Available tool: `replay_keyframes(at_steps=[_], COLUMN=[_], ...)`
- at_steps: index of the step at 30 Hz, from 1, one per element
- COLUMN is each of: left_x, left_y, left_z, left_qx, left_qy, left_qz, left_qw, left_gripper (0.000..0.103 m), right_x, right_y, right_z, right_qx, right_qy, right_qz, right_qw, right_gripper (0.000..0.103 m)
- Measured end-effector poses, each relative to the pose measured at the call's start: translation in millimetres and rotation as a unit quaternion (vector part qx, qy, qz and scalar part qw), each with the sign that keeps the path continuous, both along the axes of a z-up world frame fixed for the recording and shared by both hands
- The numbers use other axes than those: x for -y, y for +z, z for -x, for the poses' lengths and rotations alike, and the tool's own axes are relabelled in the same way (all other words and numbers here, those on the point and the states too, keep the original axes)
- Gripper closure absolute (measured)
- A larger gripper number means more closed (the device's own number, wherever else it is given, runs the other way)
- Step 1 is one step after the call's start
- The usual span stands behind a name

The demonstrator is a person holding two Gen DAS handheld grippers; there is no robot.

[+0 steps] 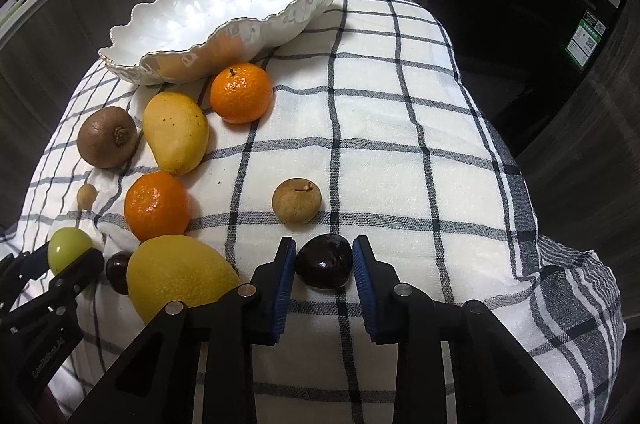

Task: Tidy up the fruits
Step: 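Close left tool on the green apple while right tool grasps the dark plum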

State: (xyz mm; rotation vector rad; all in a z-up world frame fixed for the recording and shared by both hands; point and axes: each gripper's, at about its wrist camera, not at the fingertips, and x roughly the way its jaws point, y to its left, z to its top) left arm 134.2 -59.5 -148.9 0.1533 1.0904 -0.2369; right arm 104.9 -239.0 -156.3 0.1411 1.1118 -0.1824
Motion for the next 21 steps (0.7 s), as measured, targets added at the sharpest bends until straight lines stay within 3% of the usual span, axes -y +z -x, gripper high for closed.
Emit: replay_keyframes(at_steps=[21], left_x=[-12.6], left_y=[43.6], left_z=[16.1], left_qx=[0.061], left_qy=[0.011], left_qz=[0.016], left_qw=[0.998], left_gripper=[0.055], right_x=[-16.4], right_y=[49.5], right_z=[14.4], right_qx=[0.068], right_qy=[0.022], right_qz=[0.023], right_qw=[0.997], right_gripper=[0.073])
